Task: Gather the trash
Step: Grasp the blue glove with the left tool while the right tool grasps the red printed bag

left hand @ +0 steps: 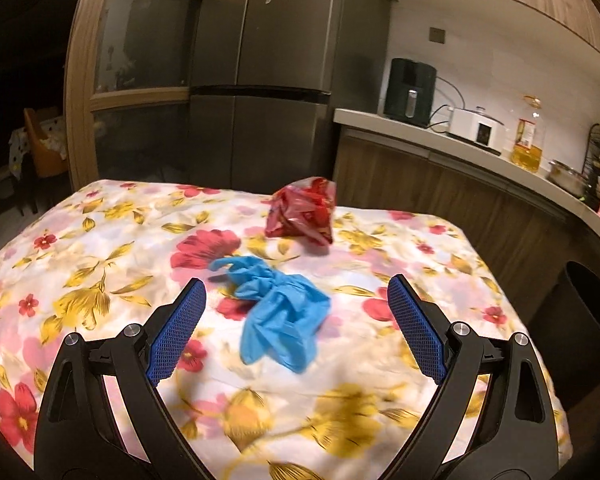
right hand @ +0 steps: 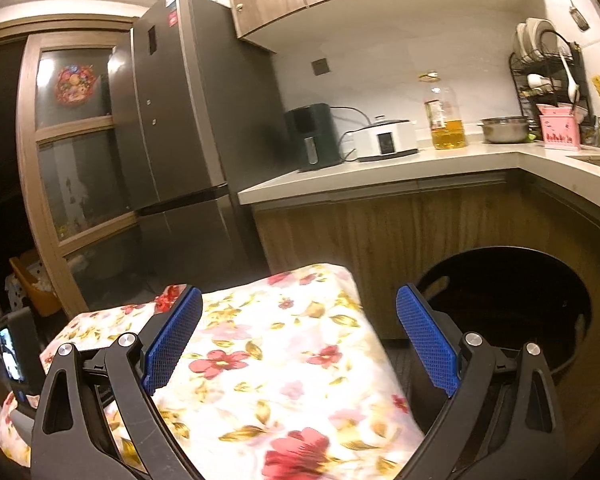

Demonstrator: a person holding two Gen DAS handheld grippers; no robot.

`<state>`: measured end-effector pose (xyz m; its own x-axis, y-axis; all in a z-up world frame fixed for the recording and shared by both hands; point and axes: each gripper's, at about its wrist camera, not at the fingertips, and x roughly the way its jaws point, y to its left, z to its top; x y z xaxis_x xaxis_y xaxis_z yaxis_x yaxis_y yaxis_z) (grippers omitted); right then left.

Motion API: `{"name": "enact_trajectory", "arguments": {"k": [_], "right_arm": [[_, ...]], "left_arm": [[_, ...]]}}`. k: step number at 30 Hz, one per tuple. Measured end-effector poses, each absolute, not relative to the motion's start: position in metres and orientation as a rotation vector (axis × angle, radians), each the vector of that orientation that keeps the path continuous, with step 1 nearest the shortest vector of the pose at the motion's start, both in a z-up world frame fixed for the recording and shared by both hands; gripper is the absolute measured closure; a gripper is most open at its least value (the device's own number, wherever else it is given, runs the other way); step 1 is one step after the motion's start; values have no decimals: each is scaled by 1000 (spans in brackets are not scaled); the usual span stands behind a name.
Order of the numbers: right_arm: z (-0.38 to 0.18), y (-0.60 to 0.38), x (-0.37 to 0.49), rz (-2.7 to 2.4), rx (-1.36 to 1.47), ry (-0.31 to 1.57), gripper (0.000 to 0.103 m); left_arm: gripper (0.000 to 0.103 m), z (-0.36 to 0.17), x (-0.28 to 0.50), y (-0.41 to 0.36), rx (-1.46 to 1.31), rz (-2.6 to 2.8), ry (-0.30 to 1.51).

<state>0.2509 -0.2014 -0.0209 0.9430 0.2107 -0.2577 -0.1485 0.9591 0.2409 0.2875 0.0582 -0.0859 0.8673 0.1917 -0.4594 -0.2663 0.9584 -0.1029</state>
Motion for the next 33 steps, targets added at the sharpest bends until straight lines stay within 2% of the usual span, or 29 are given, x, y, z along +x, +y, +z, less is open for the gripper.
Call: {"name": "enact_trajectory", "arguments": {"k": [4,7,13,19,21,24,27,33], "right_arm": [[-20,-181,259,208,195,283,9],[-21,-167,266,228,186,286,9],[-25,-138,282,263,162,297,9],[-33,-114,300,291,149,326,9],[-34,-105,307,301,145,335,9],[-38,-92,315,314,134,344,9],[-44,-77,325,321,115,362,9],[-57,-49,348,336,103,400,9]], "left_arm": [[14,-93,300,69,-167,245,485],[19,-99,309,76,-185,238,514],[35,-113,326,86,-209,216,594],[66,-129,341,96,-255,171,679],[83,-133,344,101,-290,147,698],[95,-135,343,108,-341,111,700],[100,-131,338,114,-364,95,676],[101,-100,317,130,-349,137,552]]}}
